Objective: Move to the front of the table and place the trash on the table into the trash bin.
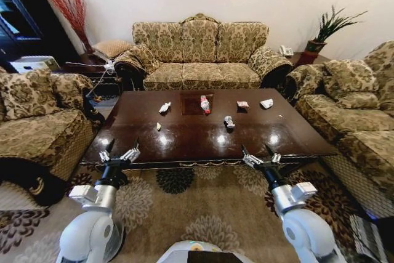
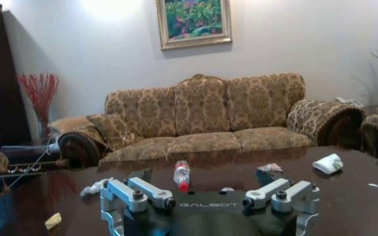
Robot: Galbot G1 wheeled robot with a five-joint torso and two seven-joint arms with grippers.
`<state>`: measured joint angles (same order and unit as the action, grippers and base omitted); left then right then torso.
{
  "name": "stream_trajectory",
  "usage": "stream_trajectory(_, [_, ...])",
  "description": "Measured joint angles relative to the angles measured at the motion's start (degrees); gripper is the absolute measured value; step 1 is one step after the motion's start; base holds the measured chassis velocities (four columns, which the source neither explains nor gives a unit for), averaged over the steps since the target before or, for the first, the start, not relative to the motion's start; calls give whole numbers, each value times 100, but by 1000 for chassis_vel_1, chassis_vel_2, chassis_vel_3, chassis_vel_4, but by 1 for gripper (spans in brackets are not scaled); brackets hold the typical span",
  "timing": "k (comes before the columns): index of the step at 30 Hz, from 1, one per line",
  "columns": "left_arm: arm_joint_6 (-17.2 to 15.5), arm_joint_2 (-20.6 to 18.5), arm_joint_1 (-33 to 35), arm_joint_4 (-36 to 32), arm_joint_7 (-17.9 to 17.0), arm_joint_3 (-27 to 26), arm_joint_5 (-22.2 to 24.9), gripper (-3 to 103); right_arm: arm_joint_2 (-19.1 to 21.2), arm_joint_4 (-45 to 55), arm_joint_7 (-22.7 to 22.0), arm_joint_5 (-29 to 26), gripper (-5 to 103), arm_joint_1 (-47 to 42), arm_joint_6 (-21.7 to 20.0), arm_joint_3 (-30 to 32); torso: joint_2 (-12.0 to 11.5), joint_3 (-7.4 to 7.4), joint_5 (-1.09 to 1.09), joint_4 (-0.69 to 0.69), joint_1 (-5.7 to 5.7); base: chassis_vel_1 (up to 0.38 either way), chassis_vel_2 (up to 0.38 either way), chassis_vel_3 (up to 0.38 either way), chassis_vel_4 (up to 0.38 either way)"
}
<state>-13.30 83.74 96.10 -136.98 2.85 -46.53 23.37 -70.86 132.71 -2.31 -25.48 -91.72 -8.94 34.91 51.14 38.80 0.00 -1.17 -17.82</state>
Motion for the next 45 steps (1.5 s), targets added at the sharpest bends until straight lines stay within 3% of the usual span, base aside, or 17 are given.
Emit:
stream_trajectory(6, [-173,104,91,55,40,75,-5,95,-72,-55,-192,-80,100,14,150,-15,0,0,0,0,0,0,0,0,0])
stream_trajectory(16, [-198,218,60,-12,-151,58,163,94,-75,-120,-57,-74,100,-1,228,3,0,0,0,0,0,0,0,0,0])
stream_trajectory(37, [22,223,57,131,-334,-4,268,94,-58,-263,17,1,100,-31,604,27,0,0,1,0,1,61,-62,-67,71])
stream_trajectory(45, [224,-69,58,687,-395,-186,53,94,-15,-324,212,255,100,-72,734,86,1,0,-1,0,1,59,-57,-51,52])
